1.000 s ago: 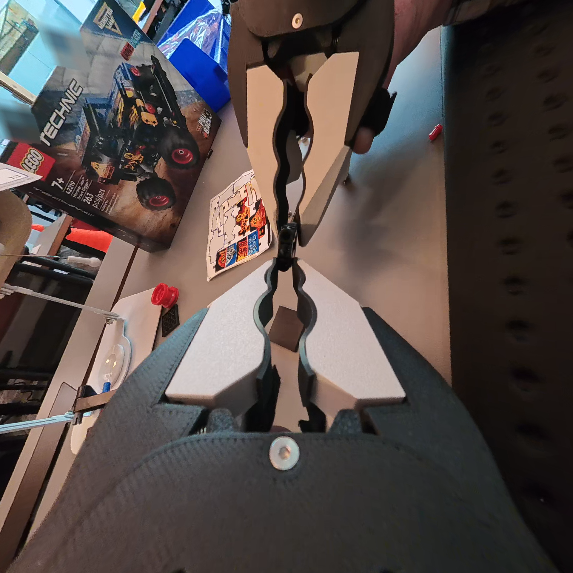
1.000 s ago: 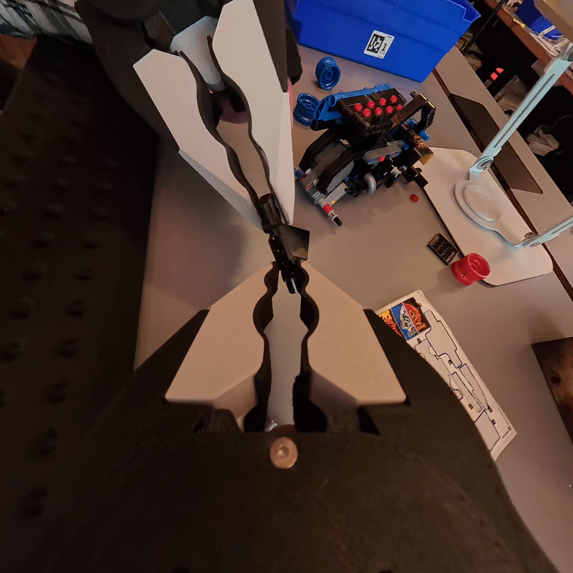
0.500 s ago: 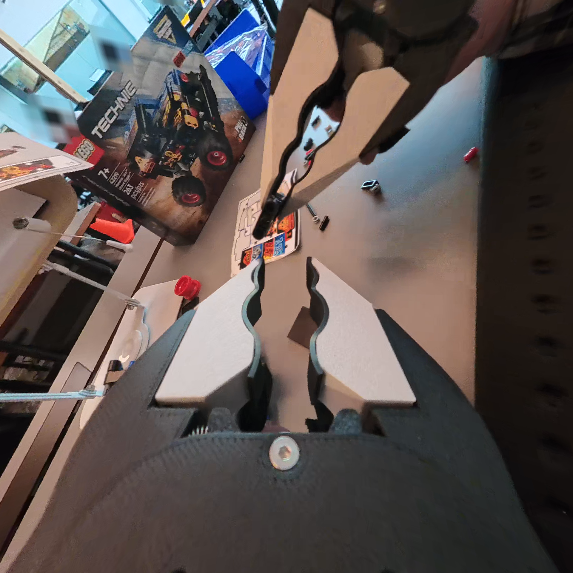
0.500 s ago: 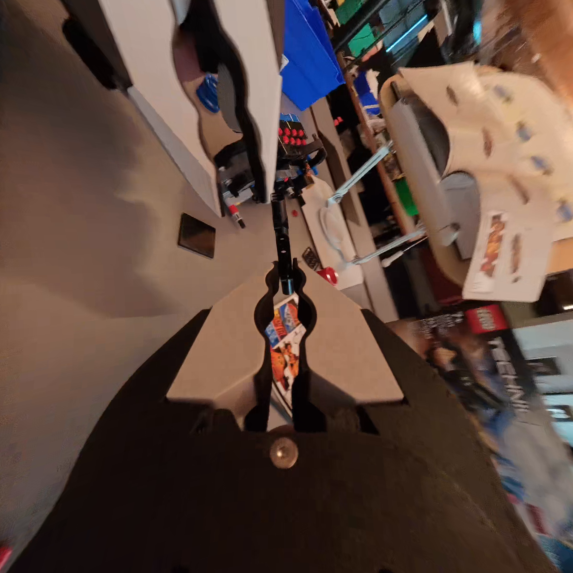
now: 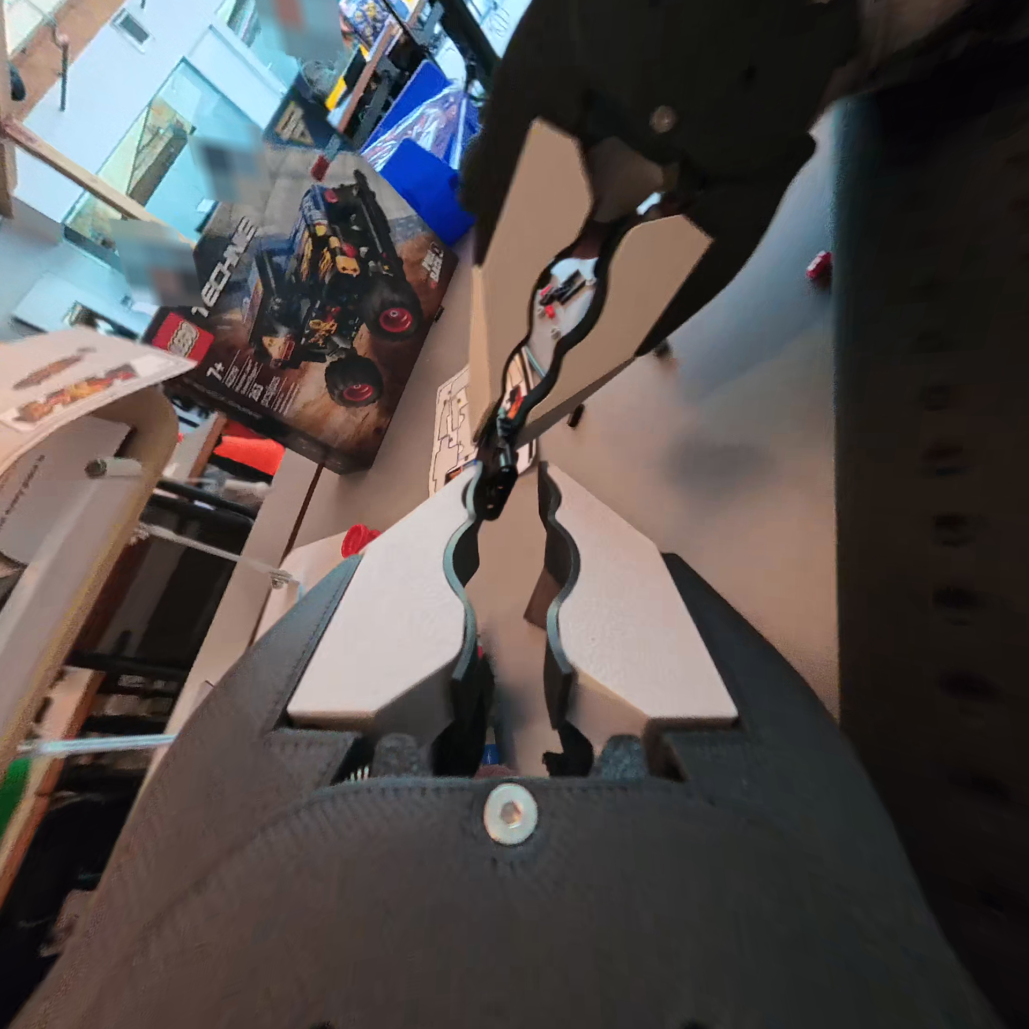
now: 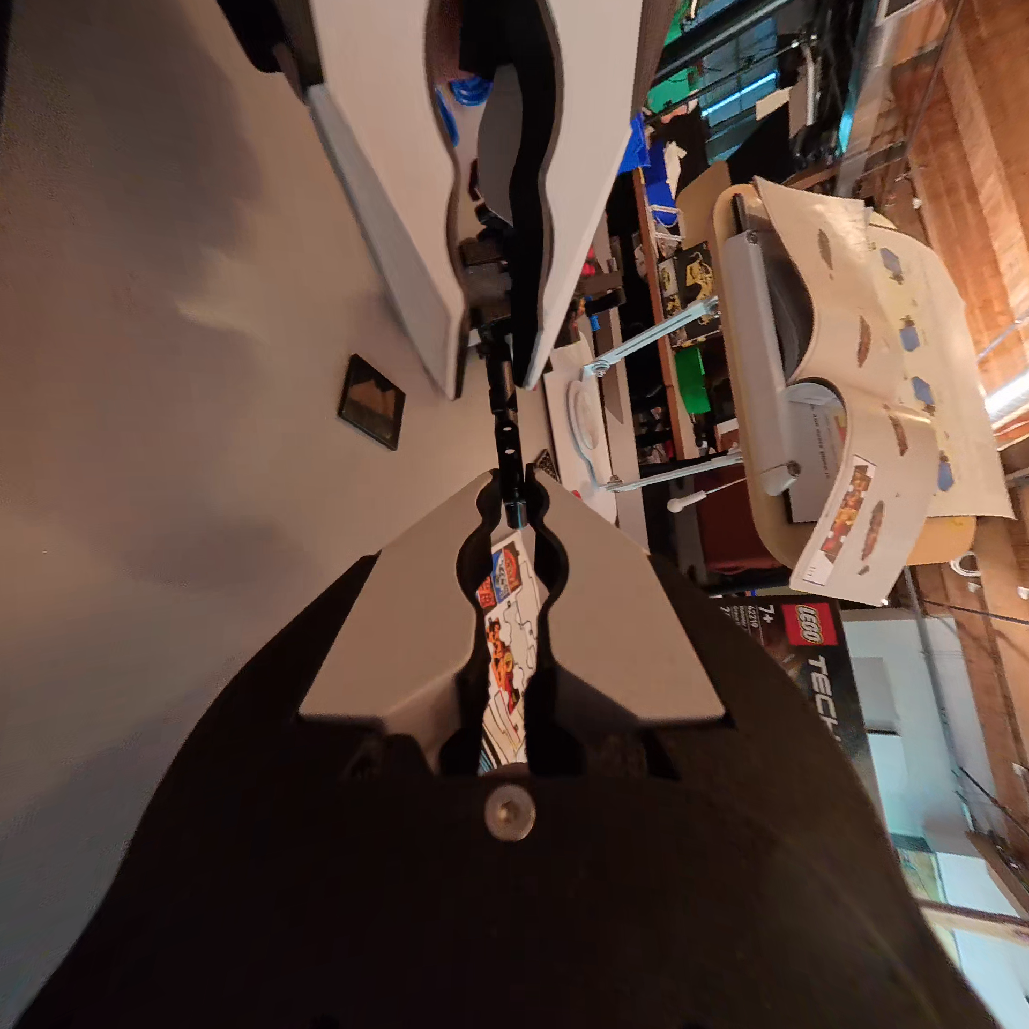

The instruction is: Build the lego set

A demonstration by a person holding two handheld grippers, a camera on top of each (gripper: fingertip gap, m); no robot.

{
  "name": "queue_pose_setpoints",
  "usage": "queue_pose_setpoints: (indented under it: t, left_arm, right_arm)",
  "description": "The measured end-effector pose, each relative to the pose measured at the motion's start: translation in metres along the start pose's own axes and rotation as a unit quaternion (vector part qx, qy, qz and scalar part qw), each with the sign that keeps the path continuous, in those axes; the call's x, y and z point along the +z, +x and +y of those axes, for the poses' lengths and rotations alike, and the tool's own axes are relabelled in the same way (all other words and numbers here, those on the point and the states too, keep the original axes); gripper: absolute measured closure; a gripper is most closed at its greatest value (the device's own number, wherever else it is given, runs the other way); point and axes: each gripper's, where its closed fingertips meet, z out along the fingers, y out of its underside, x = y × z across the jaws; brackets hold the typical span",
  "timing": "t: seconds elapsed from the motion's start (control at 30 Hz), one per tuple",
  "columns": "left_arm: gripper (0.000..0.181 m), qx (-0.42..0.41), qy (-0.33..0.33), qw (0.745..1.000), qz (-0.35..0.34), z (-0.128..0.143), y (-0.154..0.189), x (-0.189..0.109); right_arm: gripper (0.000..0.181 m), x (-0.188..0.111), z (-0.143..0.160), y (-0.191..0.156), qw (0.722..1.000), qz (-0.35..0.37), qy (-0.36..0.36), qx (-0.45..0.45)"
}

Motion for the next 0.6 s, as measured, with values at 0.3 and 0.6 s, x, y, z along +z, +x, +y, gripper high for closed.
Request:
queue_pose_setpoints:
  t: [0.3, 0.6]
  left_arm:
    - [0.162, 0.023, -0.035, 0.999, -0.029, 0.001, 0.003, 0.007]
    - [0.172, 0.028, -0.041, 0.998, -0.029, 0.003, 0.002, 0.005]
  right_arm:
    - [0.176, -0.001, 0.002, -0.003, 0.999, -0.017, 0.012, 0.027]
    - [0.175, 0.0, -0.001, -0.008, 0.998, -0.033, 0.027, 0.046]
